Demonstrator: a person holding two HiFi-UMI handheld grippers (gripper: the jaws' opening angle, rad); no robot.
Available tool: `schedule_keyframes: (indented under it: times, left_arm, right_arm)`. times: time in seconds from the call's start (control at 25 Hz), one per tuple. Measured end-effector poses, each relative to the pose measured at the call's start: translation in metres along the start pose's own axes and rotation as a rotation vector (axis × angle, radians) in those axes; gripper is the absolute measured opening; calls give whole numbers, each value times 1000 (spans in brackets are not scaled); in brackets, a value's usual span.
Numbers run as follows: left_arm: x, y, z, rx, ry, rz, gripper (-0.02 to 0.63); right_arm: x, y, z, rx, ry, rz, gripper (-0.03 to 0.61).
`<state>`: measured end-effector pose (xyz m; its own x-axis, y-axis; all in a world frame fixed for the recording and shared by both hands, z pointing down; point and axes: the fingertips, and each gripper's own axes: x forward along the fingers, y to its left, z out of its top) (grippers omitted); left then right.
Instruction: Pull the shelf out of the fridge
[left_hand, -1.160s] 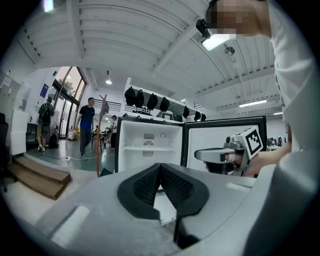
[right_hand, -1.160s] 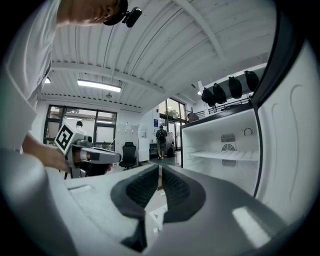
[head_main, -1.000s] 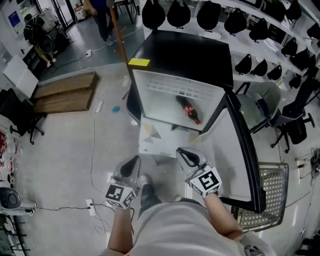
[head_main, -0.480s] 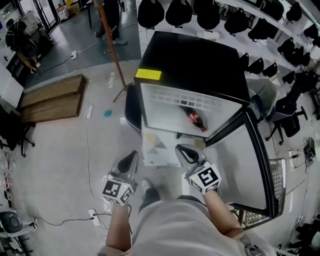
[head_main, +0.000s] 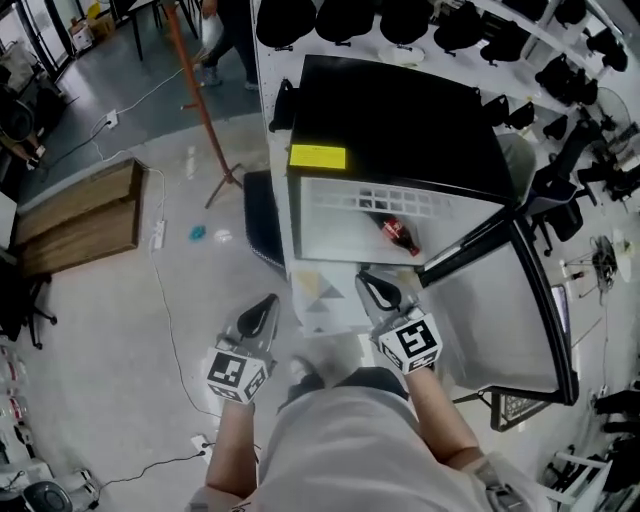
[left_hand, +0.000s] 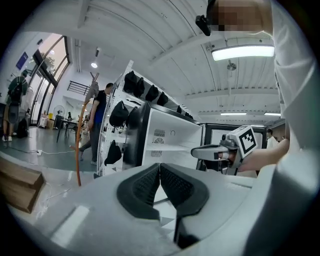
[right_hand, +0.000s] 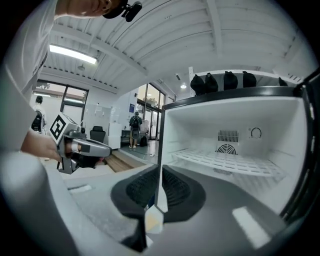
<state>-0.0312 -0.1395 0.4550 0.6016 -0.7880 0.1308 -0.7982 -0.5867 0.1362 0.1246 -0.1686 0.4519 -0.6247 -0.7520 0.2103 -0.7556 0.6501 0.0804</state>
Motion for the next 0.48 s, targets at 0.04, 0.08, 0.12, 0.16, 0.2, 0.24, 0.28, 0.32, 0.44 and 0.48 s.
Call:
schedule_keyframes:
  times: [0.04, 0.08, 0.12, 0.16, 0.2, 0.24, 0.28, 0.32, 0.44, 0.48]
  left_arm:
    - [1, 4, 0, 0, 3, -14, 9]
    - [1, 8, -1, 1, 6, -28, 9]
    - [3, 11, -2, 2, 10, -39, 9]
    - [4, 14, -4, 1, 15, -49, 9]
    - [5, 16, -5, 0, 20, -58, 9]
    - [6, 18, -6, -2, 24, -65, 9]
    - [6, 20, -7, -4, 26, -69, 9]
    - [7, 22, -7, -6, 28, -71, 9]
    - [6, 29, -8, -15, 30, -64, 9]
    - [5, 32, -8, -19, 31, -56, 9]
  right_arm:
    - [4, -1, 0, -14, 9, -17, 21]
    - [8, -3, 0, -29, 18, -31, 21]
    - [12, -5, 0, -45, 27, -45, 23]
    - [15, -9, 0, -60, 34, -60, 23]
    - [18, -12, 0, -74, 41, -77, 23]
    - [19, -16, 0, -87, 46, -92, 23]
    - [21, -20, 0, -95, 50, -107, 25]
    - [23, -24, 0, -101, 52, -117, 25]
    - [36, -32, 5, -187, 83, -132, 41]
    - [41, -34, 5, -236, 102, -137, 43]
